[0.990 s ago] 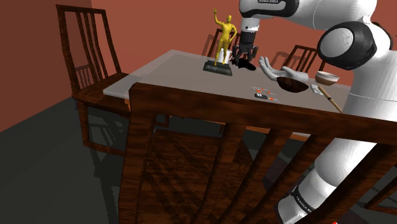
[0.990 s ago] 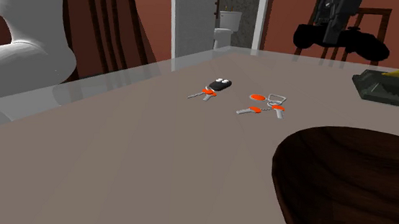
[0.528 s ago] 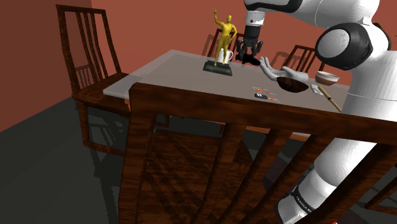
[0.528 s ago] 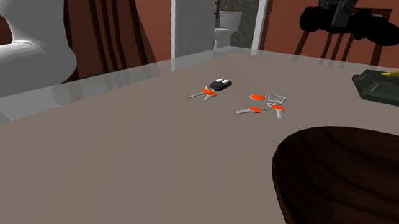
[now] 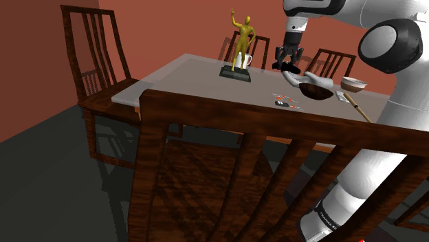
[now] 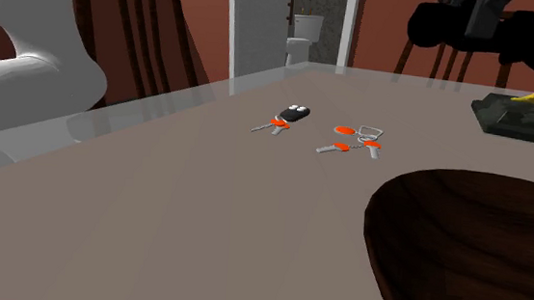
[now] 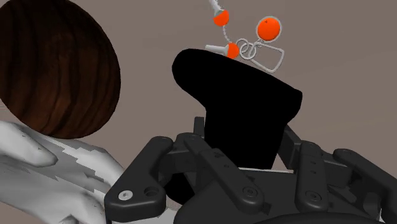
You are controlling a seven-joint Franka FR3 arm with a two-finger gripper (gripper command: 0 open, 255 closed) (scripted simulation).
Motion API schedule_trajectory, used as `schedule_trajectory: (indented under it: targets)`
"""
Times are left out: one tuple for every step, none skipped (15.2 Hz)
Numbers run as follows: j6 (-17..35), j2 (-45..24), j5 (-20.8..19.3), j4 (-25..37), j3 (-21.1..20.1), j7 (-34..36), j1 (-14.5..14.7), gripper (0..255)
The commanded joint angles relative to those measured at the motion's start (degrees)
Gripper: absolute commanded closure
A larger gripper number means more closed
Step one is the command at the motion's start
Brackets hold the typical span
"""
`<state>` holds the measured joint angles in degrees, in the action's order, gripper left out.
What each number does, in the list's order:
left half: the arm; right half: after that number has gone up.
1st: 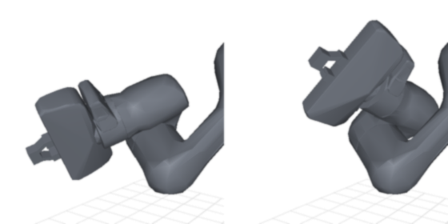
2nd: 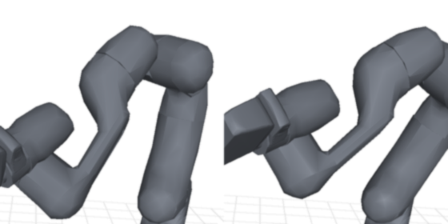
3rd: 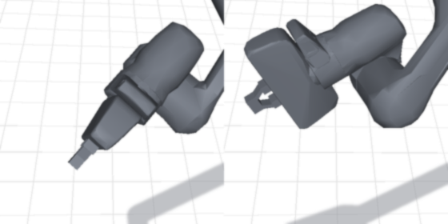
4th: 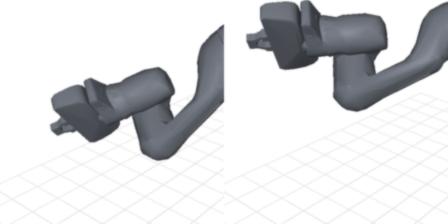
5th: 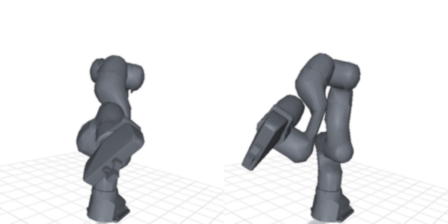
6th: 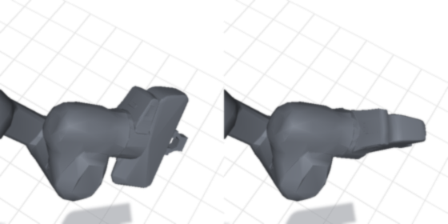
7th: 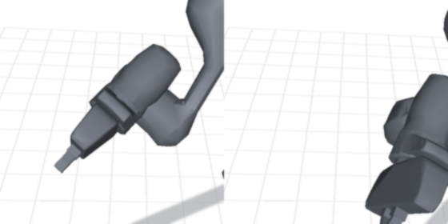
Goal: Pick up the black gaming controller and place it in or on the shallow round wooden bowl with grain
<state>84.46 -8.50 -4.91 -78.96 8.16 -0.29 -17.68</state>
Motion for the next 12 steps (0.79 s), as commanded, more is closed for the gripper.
schedule_trajectory:
  targets:
    - [0.64,0.57,-0.04,-0.92,1.11,-2.7,-1.52,255]
    - [0.95,0.91,-0.08,-1.44,1.66,-3.96,-2.25,255]
    - [1.23,1.19,-0.11,-1.87,2.22,-5.24,-2.98,255]
    - [1.5,1.4,-0.13,-2.21,2.8,-6.52,-3.71,255]
    - [1.74,1.56,-0.14,-2.48,3.36,-7.82,-4.46,255]
    - [1.97,1.64,-0.13,-2.66,3.94,-9.13,-5.2,255]
    - [2.19,1.67,-0.11,-2.76,4.52,-10.44,-5.96,255]
    - [2.38,1.63,-0.07,-2.78,5.11,-11.77,-6.71,255]
    - [2.56,1.53,-0.01,-2.73,5.69,-13.1,-7.49,255]
    - [2.72,1.36,0.06,-2.59,6.28,-14.45,-8.26,255]
    - [2.86,1.13,0.17,-2.36,6.86,-15.8,-9.05,255]
    - [2.99,0.83,0.29,-2.06,7.44,-17.16,-9.86,255]
